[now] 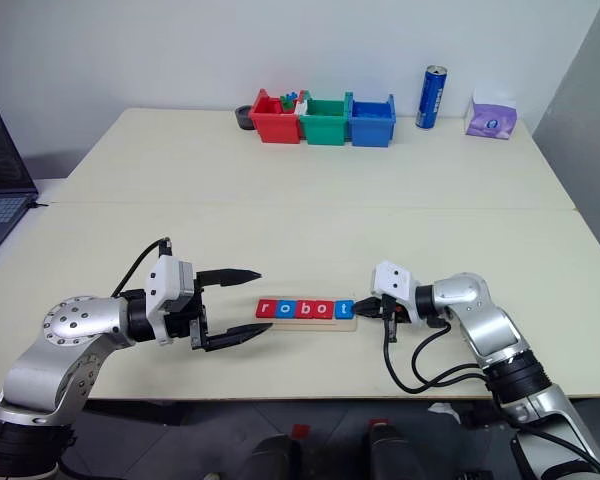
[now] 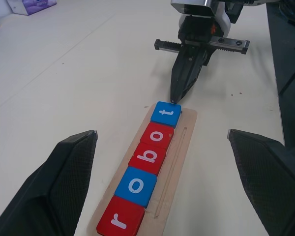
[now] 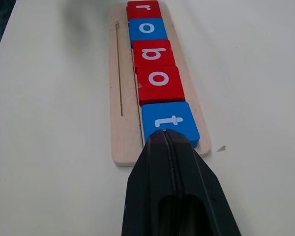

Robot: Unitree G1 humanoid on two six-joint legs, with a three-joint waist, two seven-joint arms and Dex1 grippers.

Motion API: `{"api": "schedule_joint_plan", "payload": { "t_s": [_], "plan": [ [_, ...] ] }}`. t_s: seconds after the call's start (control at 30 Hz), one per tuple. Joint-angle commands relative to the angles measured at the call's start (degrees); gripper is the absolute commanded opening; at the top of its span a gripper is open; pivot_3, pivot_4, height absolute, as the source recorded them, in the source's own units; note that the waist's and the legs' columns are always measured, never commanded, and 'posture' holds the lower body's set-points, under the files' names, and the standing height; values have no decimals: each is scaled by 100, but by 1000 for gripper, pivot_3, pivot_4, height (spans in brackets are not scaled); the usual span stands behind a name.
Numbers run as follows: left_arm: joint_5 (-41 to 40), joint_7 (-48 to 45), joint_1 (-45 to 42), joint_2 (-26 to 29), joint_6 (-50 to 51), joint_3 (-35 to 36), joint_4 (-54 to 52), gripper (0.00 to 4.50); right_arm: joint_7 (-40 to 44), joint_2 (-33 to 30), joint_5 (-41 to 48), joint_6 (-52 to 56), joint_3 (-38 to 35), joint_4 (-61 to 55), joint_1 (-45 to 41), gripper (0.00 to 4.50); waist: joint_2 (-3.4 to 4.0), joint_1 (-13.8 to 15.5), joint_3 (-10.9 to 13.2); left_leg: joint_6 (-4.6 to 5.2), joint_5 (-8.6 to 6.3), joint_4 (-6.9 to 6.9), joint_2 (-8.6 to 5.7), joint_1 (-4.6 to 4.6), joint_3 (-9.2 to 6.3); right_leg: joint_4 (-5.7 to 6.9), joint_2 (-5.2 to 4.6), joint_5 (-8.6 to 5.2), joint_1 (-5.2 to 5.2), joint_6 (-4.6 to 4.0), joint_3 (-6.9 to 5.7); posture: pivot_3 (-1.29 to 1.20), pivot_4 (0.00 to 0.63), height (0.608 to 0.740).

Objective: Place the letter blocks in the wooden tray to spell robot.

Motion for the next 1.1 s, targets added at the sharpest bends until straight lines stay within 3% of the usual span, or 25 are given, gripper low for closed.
{"api": "schedule_joint_plan", "payload": {
  "t_s": [0.03, 0.63, 0.8, 0.9, 1.0, 1.1],
  "plan": [
    [-31, 7, 14, 39, -60, 83, -115, 4500, -14, 1, -10, -150, -34, -12, -58, 9, 0, 0, 0, 0, 0, 0, 0, 0, 0, 0, 0, 0, 0, 0, 1, 0, 150, 740],
    [-11, 57, 21, 30, -91, 82, -109, 4500, -87, 242, -99, -208, 17, 124, -195, 9, 0, 0, 0, 0, 0, 0, 0, 0, 0, 0, 0, 1, 0, -1, 1, 0, 150, 740],
    [2, 156, 141, 83, 8, 158, -184, 4500, 111, -27, 179, 280, -162, -431, -142, 9, 3, 0, 2, 0, 0, 0, 1, 0, 0, 0, 0, 1, 0, -3, 1, 0, 150, 740],
    [-48, 330, 358, 144, 173, 372, -307, 4500, 156, -318, 537, 1005, -400, -1091, -50, 534, 3, 1, 2, 0, 0, -1, 5, -2, -3, 0, -3, 1, -1, -2, 1, 0, 150, 740],
    [-59, 808, 1005, 213, 730, 811, -608, 4500, -203, -605, 965, 2219, -771, -2097, 259, 1588, 3, -4, 1, 0, 0, -4, 12, -2, -8, -1, -5, 0, -2, -1, 1, 0, 150, 740],
    [-82, 1063, 1475, 223, 1010, 1012, -925, 4500, -517, -713, 1119, 2758, -898, -2633, 521, 2541, 3, -1, 2, 0, -1, -8, 15, 0, -15, 0, -24, -3, -1, -1, 2, 0, 150, 740]
  ]
}}
